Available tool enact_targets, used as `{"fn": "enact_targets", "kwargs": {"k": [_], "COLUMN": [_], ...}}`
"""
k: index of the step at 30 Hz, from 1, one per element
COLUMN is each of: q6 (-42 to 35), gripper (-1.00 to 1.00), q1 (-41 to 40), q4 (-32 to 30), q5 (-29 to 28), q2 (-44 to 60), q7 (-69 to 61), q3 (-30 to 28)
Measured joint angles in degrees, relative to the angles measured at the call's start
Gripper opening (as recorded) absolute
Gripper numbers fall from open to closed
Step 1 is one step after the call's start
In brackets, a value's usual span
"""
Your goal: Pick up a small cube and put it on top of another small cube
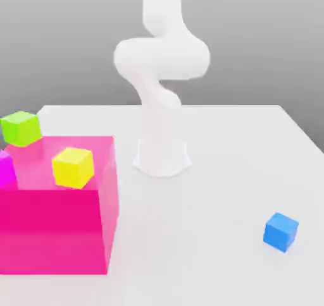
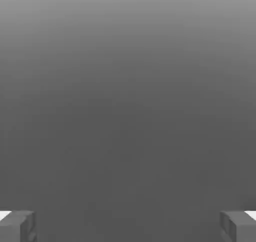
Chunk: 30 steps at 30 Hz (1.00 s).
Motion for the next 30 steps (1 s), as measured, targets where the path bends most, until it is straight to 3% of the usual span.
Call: {"fn": "enact_targets", "kwargs": {"k": [9, 15, 22, 28, 29, 30], "q6": [9.8, 16.34, 24.01, 33.4, 34.49, 34.49], "gripper": [0.0, 0.0, 0.0, 0.0, -1.0, -1.0], "q1": [9.77, 14.76, 21.71, 26.81, 27.47, 27.47], "q4": [-7.27, -12.06, -17.64, -16.32, -16.07, -16.07], "q5": [4.1, 3.82, -4.57, -12.04, -12.59, -12.59], "q2": [19.0, 31.42, 46.19, 58.69, 60.03, 60.03], "q7": [-6.33, -8.33, -4.88, 0.28, 0.74, 0.74], "q3": [4.5, 9.27, 12.47, 6.58, 5.8, 5.8]}}
